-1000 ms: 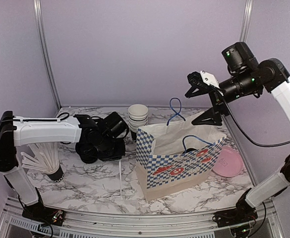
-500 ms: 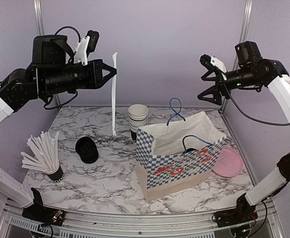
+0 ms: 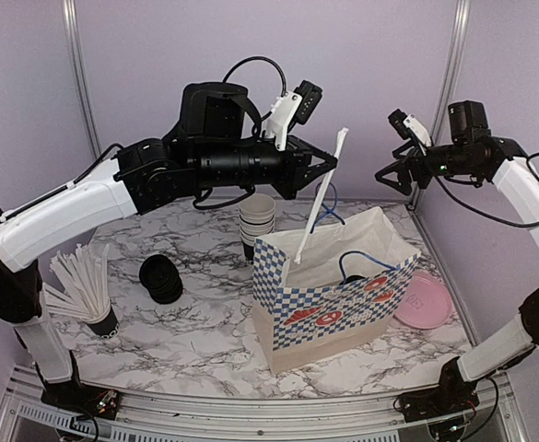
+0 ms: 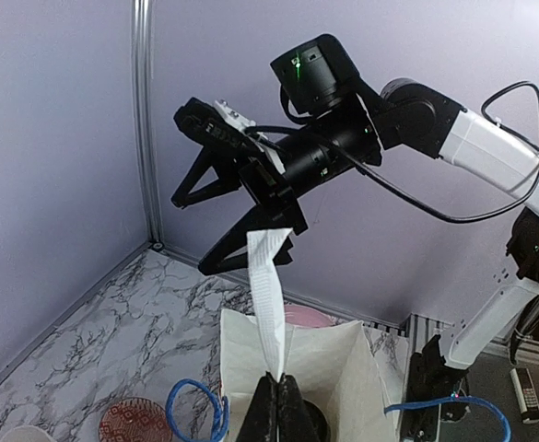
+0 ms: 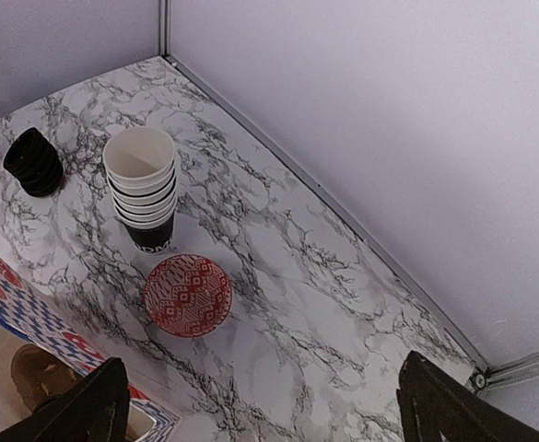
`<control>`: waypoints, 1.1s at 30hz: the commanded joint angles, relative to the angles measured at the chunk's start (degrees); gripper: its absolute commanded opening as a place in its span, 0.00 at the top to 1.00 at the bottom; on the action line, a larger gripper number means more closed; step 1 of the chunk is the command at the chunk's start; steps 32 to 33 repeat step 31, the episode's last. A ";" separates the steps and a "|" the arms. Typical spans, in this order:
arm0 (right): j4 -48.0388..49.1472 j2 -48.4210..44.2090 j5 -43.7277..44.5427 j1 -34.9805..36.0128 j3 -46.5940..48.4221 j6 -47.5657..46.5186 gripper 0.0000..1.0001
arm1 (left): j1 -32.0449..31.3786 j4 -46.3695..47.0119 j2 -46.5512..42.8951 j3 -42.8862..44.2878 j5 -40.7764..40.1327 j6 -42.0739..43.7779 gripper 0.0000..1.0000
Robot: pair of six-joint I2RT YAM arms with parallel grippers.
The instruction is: Pack the takeout coffee
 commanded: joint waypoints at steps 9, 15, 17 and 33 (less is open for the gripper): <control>6.22 -0.68 3.16 -0.20 1.10 6.60 0.01 | -0.28 4.42 3.45 -3.37 5.51 0.83 1.00; 11.17 -0.31 4.61 -0.54 1.15 12.88 0.01 | -0.28 -3.75 4.11 -3.07 5.04 2.65 0.38; 11.95 -0.11 3.27 -0.55 1.25 13.74 0.01 | -0.28 -6.64 3.68 -1.49 1.75 4.92 0.23; 20.81 -5.34 22.32 -0.55 3.19 21.45 0.01 | 9.36 -11.14 -13.26 -10.50 -39.31 -2.15 0.01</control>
